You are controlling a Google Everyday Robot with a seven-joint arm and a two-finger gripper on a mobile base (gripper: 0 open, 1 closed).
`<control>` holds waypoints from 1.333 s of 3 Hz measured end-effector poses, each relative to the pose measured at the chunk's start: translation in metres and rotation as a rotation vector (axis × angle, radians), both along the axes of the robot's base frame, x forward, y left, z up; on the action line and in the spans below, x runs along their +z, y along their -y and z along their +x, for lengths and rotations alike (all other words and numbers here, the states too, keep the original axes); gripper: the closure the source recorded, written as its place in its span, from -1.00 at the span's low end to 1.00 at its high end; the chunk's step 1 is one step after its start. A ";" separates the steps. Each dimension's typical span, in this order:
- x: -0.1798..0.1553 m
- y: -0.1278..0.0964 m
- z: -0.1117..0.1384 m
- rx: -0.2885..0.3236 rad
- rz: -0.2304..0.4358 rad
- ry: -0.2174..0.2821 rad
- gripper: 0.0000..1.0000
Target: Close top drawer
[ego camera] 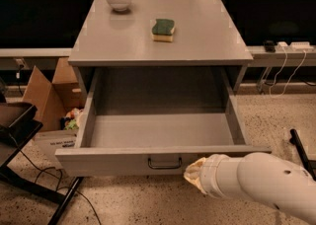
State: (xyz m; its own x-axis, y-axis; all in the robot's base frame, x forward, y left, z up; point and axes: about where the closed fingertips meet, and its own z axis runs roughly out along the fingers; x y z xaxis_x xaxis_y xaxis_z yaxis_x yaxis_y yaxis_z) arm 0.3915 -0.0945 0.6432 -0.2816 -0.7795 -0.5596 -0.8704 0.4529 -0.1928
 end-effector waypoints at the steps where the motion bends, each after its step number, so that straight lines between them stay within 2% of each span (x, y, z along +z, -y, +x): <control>1: 0.000 0.000 0.000 0.000 0.000 0.000 1.00; 2: -0.005 -0.001 0.004 -0.011 0.012 0.007 1.00; 4: -0.022 0.001 0.058 -0.016 0.042 0.050 1.00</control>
Offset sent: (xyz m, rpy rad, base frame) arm 0.0088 0.0021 -0.0159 0.0346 -0.0054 -0.0272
